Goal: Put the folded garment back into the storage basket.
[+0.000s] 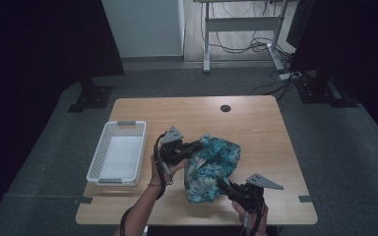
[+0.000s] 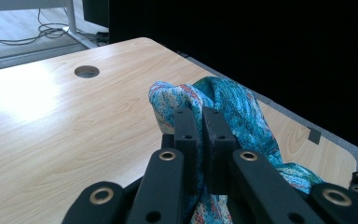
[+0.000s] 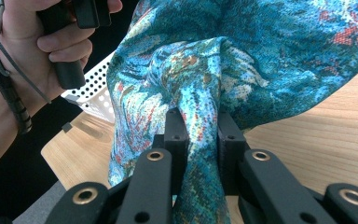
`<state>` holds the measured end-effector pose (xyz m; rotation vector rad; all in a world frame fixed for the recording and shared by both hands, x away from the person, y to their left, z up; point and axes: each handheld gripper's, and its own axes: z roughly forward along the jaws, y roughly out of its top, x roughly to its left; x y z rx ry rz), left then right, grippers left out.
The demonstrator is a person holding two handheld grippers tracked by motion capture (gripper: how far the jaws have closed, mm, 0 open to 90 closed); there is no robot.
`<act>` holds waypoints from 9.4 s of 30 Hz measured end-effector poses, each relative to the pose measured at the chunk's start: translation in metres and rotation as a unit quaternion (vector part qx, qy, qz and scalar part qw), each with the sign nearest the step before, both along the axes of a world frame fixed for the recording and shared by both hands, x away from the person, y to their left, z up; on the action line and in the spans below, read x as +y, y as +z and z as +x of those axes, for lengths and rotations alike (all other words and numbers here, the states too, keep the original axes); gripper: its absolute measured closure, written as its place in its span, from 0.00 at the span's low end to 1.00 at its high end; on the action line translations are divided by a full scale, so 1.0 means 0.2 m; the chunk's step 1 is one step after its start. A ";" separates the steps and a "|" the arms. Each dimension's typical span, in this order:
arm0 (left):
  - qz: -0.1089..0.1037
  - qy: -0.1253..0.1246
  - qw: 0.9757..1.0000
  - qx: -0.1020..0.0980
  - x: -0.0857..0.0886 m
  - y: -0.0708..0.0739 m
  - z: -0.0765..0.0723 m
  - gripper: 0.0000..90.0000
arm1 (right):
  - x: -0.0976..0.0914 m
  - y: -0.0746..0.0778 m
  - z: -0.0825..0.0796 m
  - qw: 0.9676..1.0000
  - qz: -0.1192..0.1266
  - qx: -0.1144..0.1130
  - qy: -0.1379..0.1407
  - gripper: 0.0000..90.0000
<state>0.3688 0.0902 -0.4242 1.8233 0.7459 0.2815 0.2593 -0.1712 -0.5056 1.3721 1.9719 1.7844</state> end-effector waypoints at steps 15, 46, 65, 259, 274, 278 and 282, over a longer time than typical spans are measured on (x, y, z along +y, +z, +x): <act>0.001 0.009 1.000 -0.004 0.06 0.03 0.00 0.95 | 0.05 0.03 0.02 1.000 -0.003 -0.005 0.005 0.87; 0.004 0.025 1.000 -0.005 0.28 0.05 0.04 0.95 | 0.27 0.07 0.10 1.000 -0.006 0.003 0.021 0.87; 0.003 0.038 0.999 -0.007 0.40 0.09 0.06 0.95 | 0.39 0.12 0.16 0.999 -0.011 0.003 0.032 0.87; -0.007 0.144 0.990 0.007 1.07 0.11 0.19 0.95 | 1.11 0.23 0.44 0.993 -0.015 0.010 0.113 0.86; -0.011 0.151 0.988 0.006 1.13 0.11 0.20 0.95 | 1.16 0.24 0.46 0.993 -0.021 0.010 0.115 0.86; -0.011 0.155 0.988 0.005 1.16 0.12 0.19 0.95 | 1.18 0.24 0.47 0.993 -0.021 0.011 0.118 0.86; -0.014 0.160 0.987 0.005 1.19 0.12 0.19 0.95 | 1.21 0.23 0.47 0.992 -0.021 0.011 0.122 0.86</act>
